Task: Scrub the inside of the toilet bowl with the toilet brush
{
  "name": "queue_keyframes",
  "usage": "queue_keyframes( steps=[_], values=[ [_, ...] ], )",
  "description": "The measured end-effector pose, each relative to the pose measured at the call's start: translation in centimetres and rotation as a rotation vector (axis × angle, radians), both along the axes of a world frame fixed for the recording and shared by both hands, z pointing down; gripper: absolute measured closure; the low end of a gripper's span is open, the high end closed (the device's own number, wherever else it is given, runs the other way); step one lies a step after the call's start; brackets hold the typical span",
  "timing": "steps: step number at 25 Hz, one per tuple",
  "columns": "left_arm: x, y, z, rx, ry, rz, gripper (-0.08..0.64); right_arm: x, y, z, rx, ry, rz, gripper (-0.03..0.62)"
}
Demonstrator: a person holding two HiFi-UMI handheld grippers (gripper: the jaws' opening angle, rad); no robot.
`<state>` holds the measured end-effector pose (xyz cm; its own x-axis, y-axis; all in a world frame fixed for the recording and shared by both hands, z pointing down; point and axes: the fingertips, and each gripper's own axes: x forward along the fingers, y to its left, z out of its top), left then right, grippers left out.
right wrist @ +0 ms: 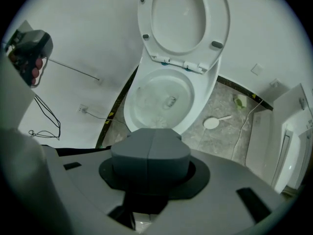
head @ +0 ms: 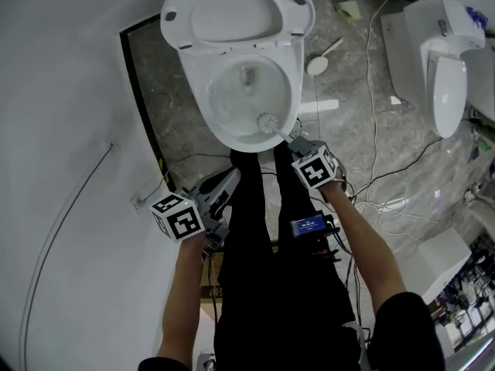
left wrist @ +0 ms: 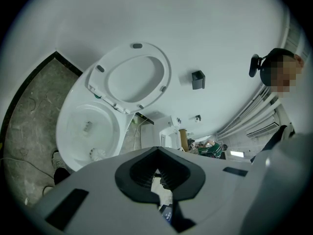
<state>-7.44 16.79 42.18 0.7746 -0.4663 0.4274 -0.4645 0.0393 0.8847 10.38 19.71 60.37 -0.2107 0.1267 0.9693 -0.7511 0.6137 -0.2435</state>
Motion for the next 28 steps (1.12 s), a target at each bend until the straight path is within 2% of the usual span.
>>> queue_keyframes(
  steps=[4, 9, 20, 28],
  values=[
    [0.0, -0.1, 0.2, 0.002, 0.004, -0.001, 0.549, -0.4, 0.2, 0.4, -0.066, -0.020, 0.086, 0.433],
    [-0.1, 0.2, 0.3, 0.000, 0.004, -0.004, 0.549, -1.2, 0.1, 1.0, -0.112, -0.051, 0.141, 0.433],
    [-1.1, 0.7, 0.6, -0.014, 0.006, -0.022, 0.549, -4.5, -0.1, 1.0, -0.195, -0.152, 0.159, 0.433],
    [-1.5, 1.0, 1.0, -0.023, 0.006, -0.022, 0.549, -7.3, -1.2, 1.7, -0.181, -0.181, 0.184, 0.433]
  ],
)
